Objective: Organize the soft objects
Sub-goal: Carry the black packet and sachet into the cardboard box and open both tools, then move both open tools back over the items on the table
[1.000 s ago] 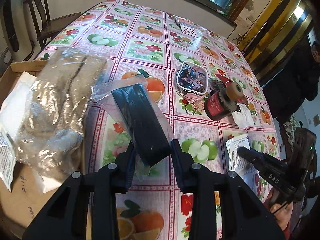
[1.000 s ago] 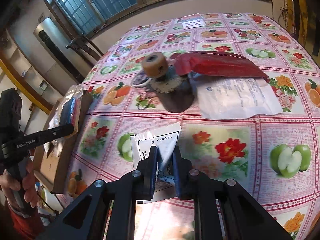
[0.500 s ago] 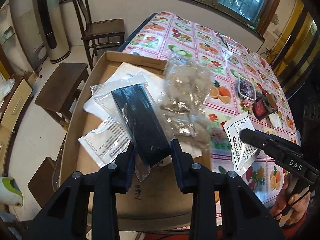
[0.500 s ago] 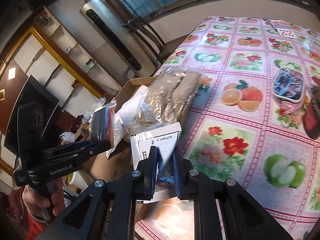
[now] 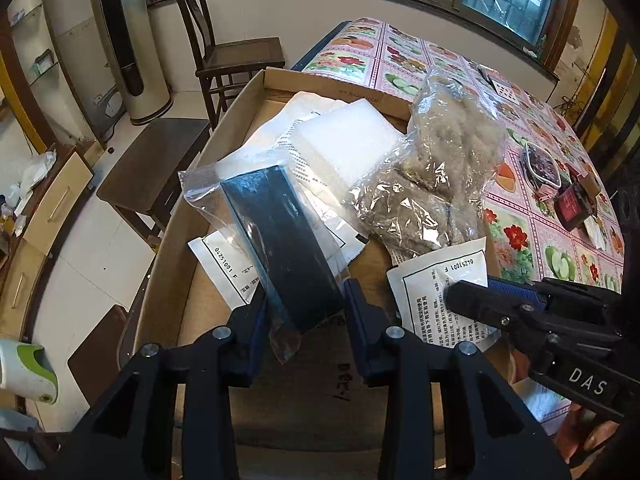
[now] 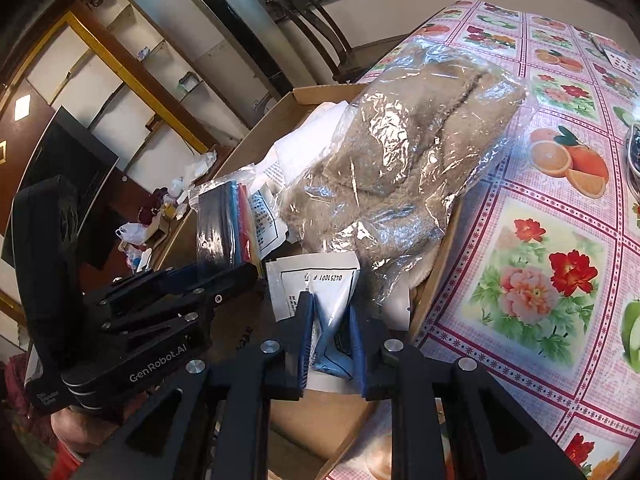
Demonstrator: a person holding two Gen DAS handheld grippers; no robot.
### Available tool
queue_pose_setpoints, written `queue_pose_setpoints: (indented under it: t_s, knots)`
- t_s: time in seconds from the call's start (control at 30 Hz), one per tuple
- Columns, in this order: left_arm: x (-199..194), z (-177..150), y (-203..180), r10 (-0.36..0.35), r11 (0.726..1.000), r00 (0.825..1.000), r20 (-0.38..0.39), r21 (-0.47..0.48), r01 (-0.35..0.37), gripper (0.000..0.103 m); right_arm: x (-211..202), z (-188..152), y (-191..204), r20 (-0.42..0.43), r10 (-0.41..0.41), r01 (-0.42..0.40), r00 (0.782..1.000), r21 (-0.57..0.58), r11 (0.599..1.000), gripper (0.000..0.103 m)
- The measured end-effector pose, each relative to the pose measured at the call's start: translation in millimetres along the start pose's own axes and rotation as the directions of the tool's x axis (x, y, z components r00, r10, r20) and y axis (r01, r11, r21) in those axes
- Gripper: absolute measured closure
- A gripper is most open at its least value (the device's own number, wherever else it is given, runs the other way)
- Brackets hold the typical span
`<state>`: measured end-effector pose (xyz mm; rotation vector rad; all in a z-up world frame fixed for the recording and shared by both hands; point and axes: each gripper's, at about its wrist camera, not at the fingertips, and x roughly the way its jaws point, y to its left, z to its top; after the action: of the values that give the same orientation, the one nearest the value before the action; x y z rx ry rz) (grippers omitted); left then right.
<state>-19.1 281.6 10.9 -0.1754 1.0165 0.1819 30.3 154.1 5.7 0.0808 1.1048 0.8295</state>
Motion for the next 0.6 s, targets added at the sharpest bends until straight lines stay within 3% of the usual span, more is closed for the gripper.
queue_pose_setpoints:
  t_s: [0.03,0.13,0.27,0.47,0.6]
  knots:
    - [1.9,-1.1,0.5,0.0,1.0,1.0,-0.004,-0.008,0.0,0.063,0.3,-1.0,-0.5,-0.005,-0.003,0.003,1.0,-0.002,1.0,0.066]
    - [1.0,-3.1,2.8,0.015,0.999,1.0,0.013,-0.029,-0.015,0.049,-6.1,-5.0,0.2,0.022,-0.039,0.04,0.999,-0.029,0.999,0.063]
    - [-6.3,-7.4,2.2,0.043,0.999,0.999,0.027,-0.03,-0.042,0.047,-24.6,-11.0,5.8,0.093,-0.081,0.086,0.992,-0.06,0.994,0.05]
    - [-27.0,-13.2,-5.9,0.094,0.996,0.991,0.095,-0.014,-0.093,0.035,-45.2,-16.9,15.3,0.158,-0.13,0.145,0.979,-0.089,0.985,0.048]
    - [-40.4,-13.2,-9.1,0.099,0.995,0.985,0.141,-0.019,-0.097,0.034,-56.8,-21.7,22.2,0.202,-0.164,0.187,0.966,-0.101,0.977,0.044]
